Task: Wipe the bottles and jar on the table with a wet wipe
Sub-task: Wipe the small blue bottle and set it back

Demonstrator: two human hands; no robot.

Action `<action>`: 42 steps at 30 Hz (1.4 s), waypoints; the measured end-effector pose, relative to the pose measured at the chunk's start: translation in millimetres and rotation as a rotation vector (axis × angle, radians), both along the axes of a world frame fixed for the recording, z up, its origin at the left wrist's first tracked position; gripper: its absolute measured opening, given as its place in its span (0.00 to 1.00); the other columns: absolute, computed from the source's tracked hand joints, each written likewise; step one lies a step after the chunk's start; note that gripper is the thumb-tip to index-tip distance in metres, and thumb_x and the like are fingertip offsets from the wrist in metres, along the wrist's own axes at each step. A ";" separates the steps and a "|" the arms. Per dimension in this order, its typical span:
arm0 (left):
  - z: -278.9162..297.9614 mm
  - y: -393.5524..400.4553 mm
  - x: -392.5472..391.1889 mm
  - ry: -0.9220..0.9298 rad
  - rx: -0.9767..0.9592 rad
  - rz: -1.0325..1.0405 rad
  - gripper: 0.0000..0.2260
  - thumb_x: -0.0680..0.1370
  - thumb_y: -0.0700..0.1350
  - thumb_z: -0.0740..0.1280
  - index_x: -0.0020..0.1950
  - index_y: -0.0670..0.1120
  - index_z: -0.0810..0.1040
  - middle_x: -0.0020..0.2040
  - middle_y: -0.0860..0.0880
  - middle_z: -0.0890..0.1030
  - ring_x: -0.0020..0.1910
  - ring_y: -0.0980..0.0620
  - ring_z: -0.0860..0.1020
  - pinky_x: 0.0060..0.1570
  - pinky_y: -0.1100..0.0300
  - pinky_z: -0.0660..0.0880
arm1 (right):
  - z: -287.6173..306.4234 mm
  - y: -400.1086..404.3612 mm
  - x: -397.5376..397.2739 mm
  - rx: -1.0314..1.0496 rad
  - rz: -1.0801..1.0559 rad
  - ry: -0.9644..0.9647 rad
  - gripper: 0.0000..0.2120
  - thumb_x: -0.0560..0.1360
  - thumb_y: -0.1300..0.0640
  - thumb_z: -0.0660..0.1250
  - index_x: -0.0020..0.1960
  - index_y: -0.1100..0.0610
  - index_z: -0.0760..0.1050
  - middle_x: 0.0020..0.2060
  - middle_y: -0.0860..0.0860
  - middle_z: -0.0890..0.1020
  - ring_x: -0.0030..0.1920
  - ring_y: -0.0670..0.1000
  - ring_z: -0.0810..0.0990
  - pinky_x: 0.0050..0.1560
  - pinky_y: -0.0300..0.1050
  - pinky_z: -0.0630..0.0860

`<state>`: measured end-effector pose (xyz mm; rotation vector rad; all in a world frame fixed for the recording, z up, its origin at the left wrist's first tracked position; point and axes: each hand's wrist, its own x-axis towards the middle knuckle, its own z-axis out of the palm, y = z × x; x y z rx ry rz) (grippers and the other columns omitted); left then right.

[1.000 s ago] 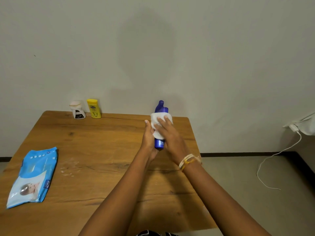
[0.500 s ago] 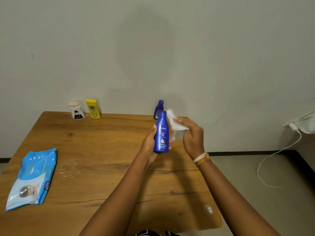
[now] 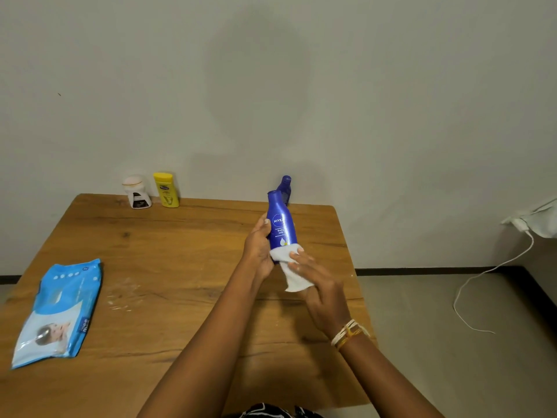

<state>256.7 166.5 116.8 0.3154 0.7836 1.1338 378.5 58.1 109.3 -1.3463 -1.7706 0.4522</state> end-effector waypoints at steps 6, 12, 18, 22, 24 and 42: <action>4.0 -7.5 -0.3 0.020 -0.051 -0.245 0.23 0.77 0.63 0.61 0.57 0.43 0.74 0.36 0.45 0.79 0.29 0.50 0.77 0.26 0.61 0.76 | 47.7 56.4 -3.2 -0.038 -0.406 0.680 0.19 0.75 0.73 0.54 0.60 0.65 0.78 0.56 0.54 0.81 0.57 0.52 0.80 0.54 0.37 0.78; 4.8 -8.8 8.9 -0.088 -0.034 -0.265 0.23 0.72 0.57 0.69 0.59 0.42 0.75 0.41 0.44 0.80 0.34 0.50 0.79 0.29 0.60 0.78 | 54.7 75.0 -21.3 -0.212 -0.112 0.297 0.21 0.77 0.72 0.58 0.67 0.59 0.73 0.64 0.55 0.76 0.59 0.42 0.77 0.54 0.31 0.76; -3.4 -7.5 3.3 -0.247 -0.083 -0.216 0.16 0.79 0.52 0.62 0.56 0.41 0.77 0.43 0.43 0.82 0.40 0.48 0.81 0.42 0.55 0.79 | 25.5 40.0 -25.7 -0.192 0.037 0.020 0.31 0.76 0.73 0.59 0.75 0.53 0.59 0.75 0.49 0.61 0.75 0.48 0.59 0.71 0.43 0.65; -2.3 -2.5 0.5 -0.216 -0.111 -0.211 0.22 0.81 0.56 0.56 0.61 0.39 0.73 0.50 0.43 0.79 0.48 0.49 0.77 0.48 0.56 0.75 | 5.4 6.9 -22.6 -0.026 0.113 -0.233 0.38 0.70 0.78 0.60 0.75 0.55 0.59 0.74 0.50 0.62 0.76 0.47 0.56 0.73 0.45 0.62; -3.2 -1.0 -1.8 -0.220 -0.103 -0.183 0.23 0.81 0.55 0.55 0.64 0.38 0.71 0.53 0.42 0.78 0.51 0.48 0.78 0.48 0.55 0.78 | 0.7 -1.2 -15.3 0.051 0.171 -0.282 0.31 0.71 0.75 0.63 0.71 0.58 0.67 0.72 0.53 0.67 0.74 0.49 0.61 0.72 0.46 0.64; -7.4 6.8 -8.1 -0.173 -0.050 -0.150 0.17 0.80 0.53 0.61 0.59 0.42 0.77 0.51 0.42 0.84 0.47 0.46 0.83 0.47 0.49 0.81 | 26.4 63.1 -26.2 -0.238 0.044 -0.059 0.30 0.77 0.71 0.60 0.75 0.53 0.57 0.75 0.51 0.59 0.75 0.50 0.58 0.70 0.48 0.67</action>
